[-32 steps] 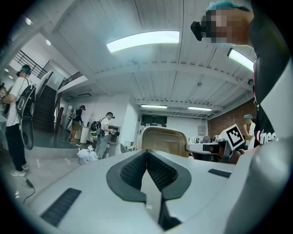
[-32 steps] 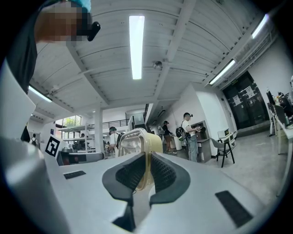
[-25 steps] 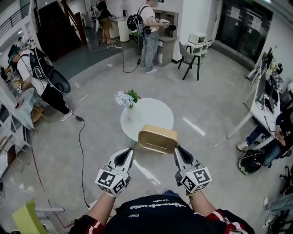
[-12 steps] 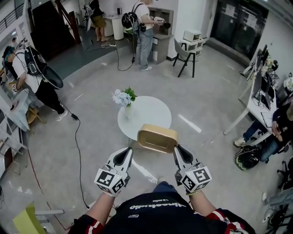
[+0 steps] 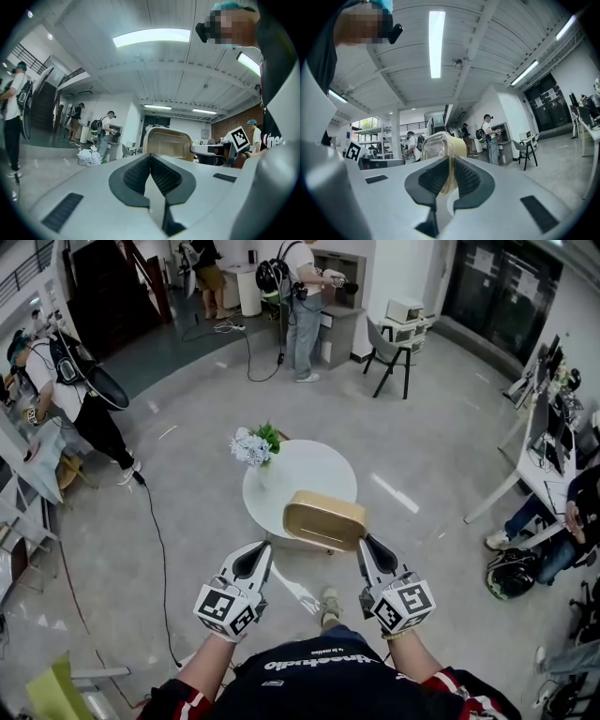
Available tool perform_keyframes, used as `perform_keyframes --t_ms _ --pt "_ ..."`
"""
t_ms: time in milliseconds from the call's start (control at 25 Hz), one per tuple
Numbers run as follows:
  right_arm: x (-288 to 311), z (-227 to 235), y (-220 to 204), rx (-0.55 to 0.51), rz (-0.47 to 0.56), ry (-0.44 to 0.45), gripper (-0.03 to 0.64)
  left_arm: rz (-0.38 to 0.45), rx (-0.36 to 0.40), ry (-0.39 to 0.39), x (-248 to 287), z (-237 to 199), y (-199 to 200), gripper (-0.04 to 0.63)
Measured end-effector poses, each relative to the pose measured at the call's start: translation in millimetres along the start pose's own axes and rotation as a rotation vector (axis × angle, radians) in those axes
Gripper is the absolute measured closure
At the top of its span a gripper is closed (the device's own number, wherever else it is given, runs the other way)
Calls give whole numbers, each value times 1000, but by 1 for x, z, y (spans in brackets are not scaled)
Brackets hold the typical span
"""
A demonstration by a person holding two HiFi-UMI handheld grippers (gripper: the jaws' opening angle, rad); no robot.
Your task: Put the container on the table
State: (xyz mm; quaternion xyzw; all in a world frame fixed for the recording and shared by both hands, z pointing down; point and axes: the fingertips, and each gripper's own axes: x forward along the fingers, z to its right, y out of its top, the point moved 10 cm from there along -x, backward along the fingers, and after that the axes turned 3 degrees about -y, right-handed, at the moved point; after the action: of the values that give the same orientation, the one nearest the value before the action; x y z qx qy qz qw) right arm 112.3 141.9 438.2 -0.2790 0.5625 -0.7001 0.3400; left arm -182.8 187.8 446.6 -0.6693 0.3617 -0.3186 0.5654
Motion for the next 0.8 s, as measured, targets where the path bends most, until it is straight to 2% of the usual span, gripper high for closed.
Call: perform_keyframes --t_ms 800 --pt "162 154 50 11 -8 123 568 21 29 95 190 -70 36 571"
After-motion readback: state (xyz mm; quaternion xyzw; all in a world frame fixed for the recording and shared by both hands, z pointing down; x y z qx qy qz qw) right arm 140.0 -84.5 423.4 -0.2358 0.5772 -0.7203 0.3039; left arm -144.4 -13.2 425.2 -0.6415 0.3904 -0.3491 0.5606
